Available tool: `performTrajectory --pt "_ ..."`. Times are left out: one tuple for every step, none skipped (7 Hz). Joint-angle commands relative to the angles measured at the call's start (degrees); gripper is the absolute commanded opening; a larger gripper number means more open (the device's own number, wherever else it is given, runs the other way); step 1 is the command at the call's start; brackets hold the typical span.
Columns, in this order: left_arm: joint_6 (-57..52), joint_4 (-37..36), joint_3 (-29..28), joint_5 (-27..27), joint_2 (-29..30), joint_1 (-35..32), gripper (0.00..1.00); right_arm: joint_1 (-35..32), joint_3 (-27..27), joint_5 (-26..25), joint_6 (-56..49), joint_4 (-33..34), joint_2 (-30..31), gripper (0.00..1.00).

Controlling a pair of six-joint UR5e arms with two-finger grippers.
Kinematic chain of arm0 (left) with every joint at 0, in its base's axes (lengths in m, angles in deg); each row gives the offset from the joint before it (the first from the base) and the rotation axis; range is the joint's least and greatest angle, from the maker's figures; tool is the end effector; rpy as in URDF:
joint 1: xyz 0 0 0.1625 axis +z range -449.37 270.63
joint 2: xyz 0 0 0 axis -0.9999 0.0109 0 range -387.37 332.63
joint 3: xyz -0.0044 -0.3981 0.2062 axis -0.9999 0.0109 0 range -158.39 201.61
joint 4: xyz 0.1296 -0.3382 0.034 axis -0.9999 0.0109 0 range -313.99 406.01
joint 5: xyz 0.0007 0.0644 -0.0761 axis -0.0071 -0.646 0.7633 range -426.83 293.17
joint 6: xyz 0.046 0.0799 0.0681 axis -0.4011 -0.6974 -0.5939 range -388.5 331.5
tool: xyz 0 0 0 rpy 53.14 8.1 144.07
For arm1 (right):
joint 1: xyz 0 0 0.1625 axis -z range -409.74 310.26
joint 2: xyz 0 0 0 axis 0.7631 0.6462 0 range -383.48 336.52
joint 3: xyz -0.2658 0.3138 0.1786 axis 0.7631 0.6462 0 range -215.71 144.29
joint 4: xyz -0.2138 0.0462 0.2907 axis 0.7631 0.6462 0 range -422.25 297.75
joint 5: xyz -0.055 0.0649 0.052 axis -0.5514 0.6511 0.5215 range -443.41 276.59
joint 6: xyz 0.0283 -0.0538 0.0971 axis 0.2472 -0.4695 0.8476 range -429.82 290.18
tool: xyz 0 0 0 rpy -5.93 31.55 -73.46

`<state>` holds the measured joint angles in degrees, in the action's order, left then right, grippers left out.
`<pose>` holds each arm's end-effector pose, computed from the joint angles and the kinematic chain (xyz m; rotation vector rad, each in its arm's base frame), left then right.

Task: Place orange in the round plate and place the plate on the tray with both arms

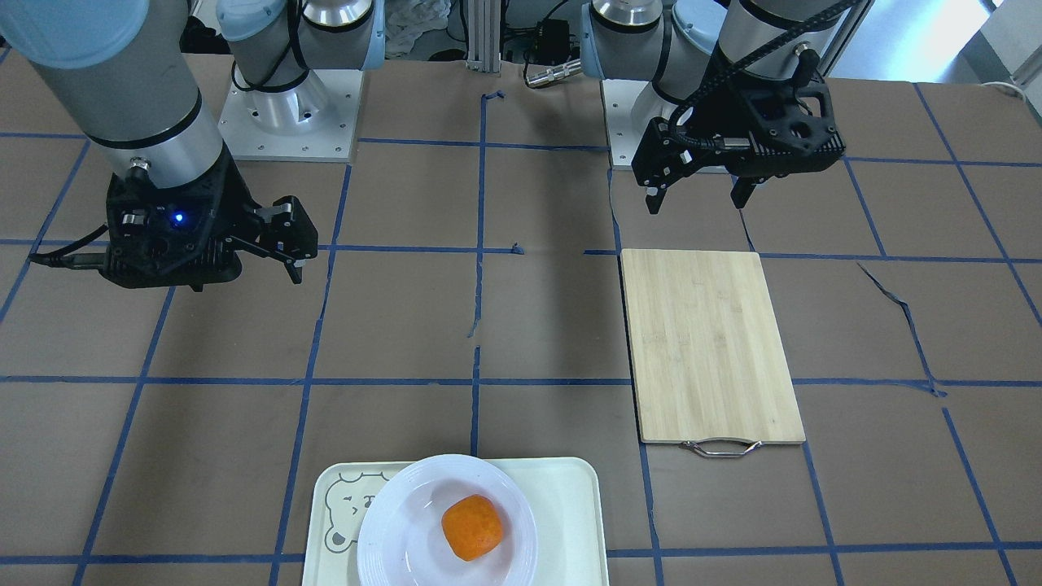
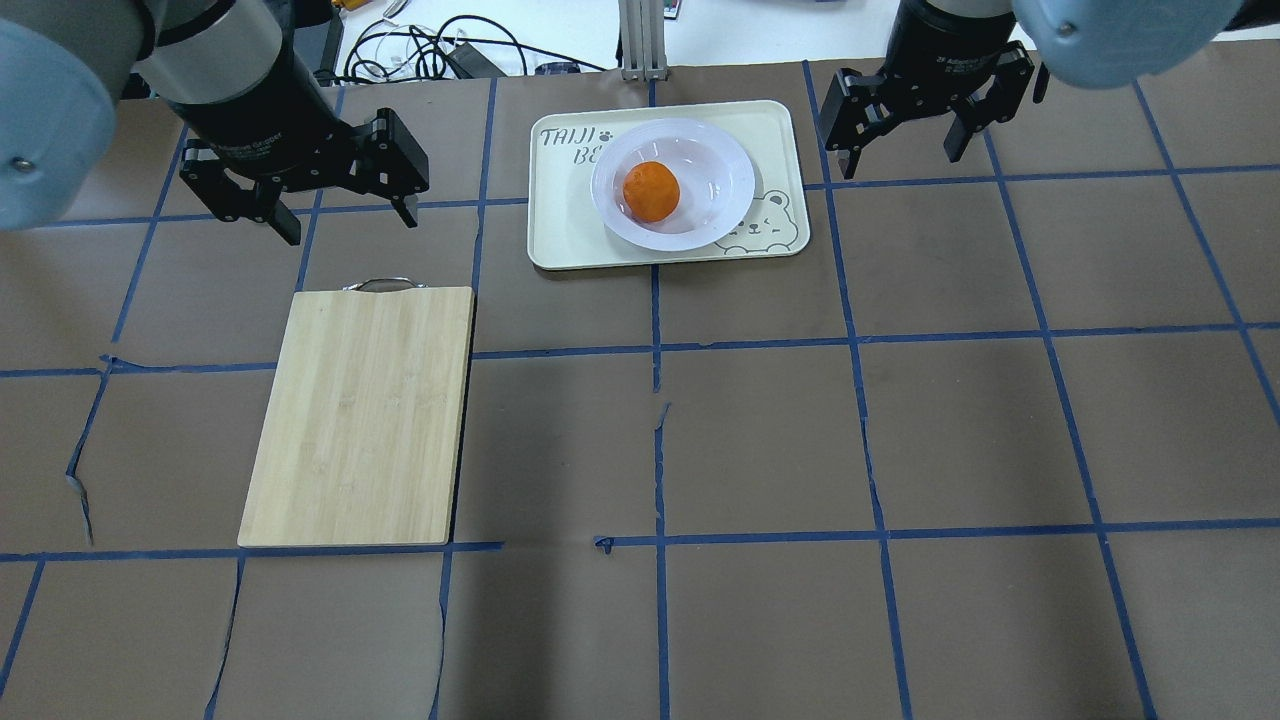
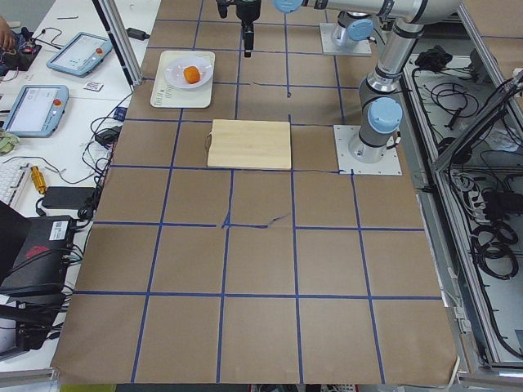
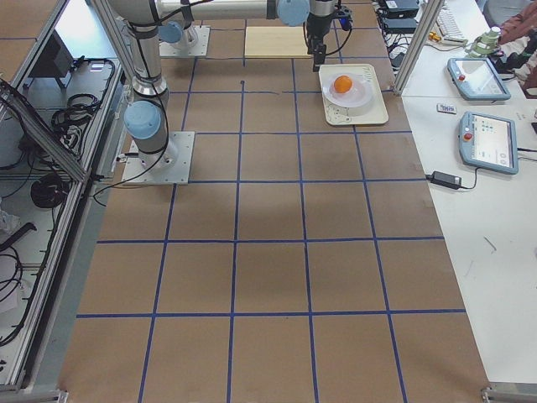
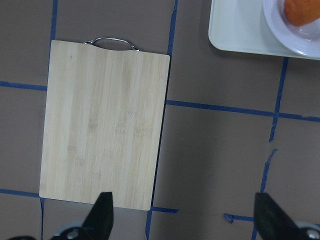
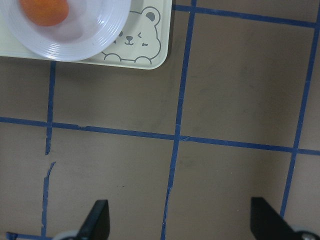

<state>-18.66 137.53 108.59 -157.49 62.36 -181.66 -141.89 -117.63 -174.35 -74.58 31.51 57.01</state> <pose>-0.1493 -0.4334 0.5188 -0.2066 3.1262 -0.0500 0.1508 -0.5115 0.4858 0.1879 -3.1180 0.0628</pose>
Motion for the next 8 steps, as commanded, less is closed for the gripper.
performTrajectory --pt "0.0 0.0 0.0 0.0 0.0 0.1 1.0 1.7 -1.1 0.2 -0.7 1.4 0.8 1.0" --pt "0.0 0.0 0.0 0.0 0.0 0.0 1.0 1.9 -1.4 0.1 -0.8 1.5 0.7 1.0" --pt "0.0 0.0 0.0 0.0 0.0 0.0 1.0 1.7 -1.6 0.2 -0.2 1.4 1.0 1.0" --pt "0.0 0.1 0.0 0.0 0.0 0.0 1.0 1.7 -1.3 0.4 -0.2 1.8 1.0 1.0" --pt "0.0 0.1 0.0 0.0 0.0 0.0 1.0 1.6 -1.4 0.4 -0.2 1.8 1.2 1.0" --pt "0.0 0.1 0.0 0.0 0.0 0.0 1.0 1.8 -1.6 0.2 -0.2 1.5 1.2 1.0" --pt "0.0 0.1 0.0 0.0 0.0 0.1 1.0 1.8 -1.6 0.2 -0.2 1.6 1.2 1.0" --pt "0.0 0.1 0.1 0.0 0.0 0.0 1.0 1.7 -1.8 0.2 -0.2 1.5 1.2 1.0"
